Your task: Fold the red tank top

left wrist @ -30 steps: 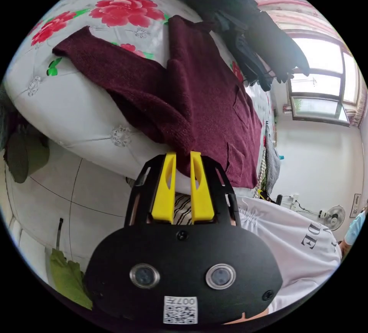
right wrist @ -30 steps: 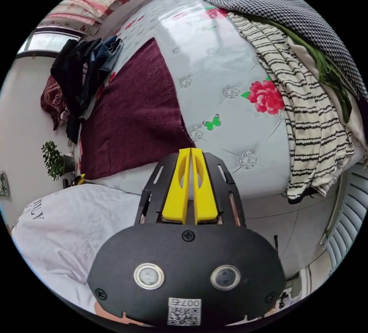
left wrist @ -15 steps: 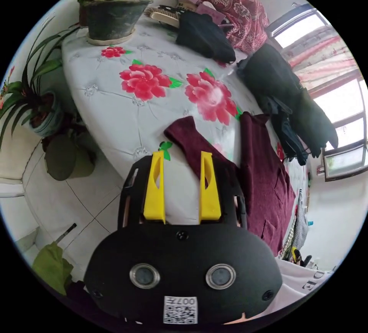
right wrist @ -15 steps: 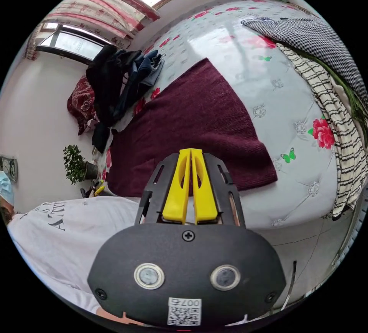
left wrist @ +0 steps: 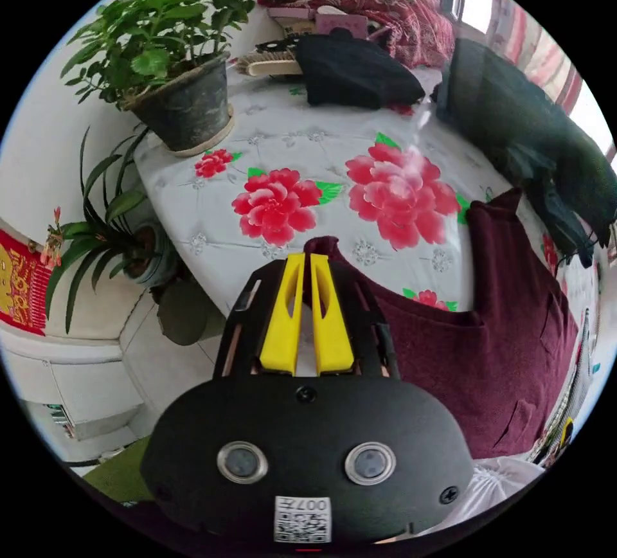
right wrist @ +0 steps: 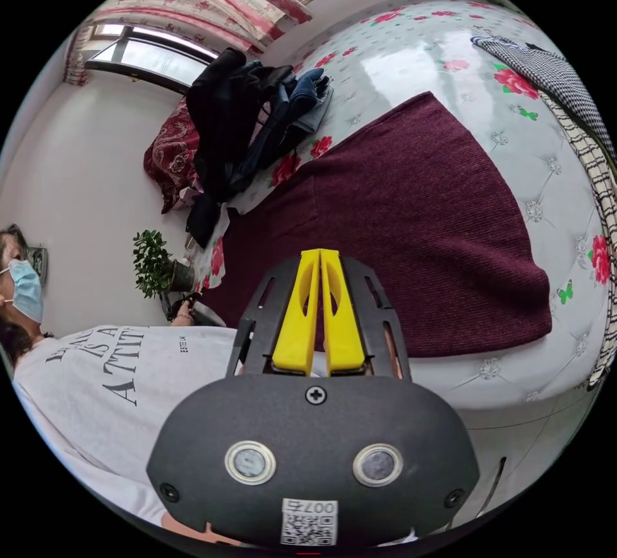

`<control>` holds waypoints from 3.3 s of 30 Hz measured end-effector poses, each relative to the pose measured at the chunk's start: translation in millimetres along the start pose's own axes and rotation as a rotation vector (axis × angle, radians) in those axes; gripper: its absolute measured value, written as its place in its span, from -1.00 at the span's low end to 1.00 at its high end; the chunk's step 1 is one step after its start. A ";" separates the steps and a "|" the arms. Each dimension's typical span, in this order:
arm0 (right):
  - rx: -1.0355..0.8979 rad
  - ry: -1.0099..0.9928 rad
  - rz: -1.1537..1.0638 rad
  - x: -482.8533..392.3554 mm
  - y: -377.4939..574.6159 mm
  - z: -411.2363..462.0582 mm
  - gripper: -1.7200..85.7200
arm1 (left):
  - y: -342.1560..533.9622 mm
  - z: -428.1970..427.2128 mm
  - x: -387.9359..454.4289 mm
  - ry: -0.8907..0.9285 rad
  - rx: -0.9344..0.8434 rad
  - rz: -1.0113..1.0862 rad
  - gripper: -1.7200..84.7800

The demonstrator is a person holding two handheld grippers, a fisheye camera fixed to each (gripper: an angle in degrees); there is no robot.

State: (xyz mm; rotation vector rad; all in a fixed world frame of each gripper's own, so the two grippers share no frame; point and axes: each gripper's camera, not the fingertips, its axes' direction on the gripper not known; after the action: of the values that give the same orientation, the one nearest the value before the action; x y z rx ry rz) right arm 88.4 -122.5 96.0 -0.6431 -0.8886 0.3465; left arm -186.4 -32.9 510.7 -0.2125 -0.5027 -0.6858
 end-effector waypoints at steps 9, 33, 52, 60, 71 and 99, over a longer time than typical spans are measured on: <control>-0.011 -0.073 0.042 15.6 20.1 10.4 -0.97 | 44.4 -60.9 -68.5 0.360 0.187 -0.169 -0.98; 0.024 -0.195 0.161 34.6 64.7 24.0 -0.97 | 11.9 -37.1 86.1 0.614 0.076 0.417 -0.71; -0.135 -0.121 0.114 -45.1 20.4 95.3 -0.97 | -4.2 -14.8 251.6 0.746 -0.059 0.972 -0.81; -0.206 -0.067 0.067 -70.0 9.1 116.8 -0.97 | -44.1 -47.1 181.1 0.780 0.161 0.917 -0.72; -0.153 -0.121 0.119 -76.9 5.8 118.0 -0.97 | -15.8 -11.4 297.9 0.455 0.067 1.223 -0.85; -0.150 0.066 0.050 -105.6 16.3 121.2 -0.97 | -30.0 -84.1 153.2 0.910 0.232 0.939 -0.79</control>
State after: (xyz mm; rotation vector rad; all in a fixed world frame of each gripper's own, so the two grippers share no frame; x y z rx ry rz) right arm -72.0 -121.0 77.5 -0.8118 -0.8411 0.3036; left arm -73.3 -169.4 517.1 0.1021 0.4032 0.2338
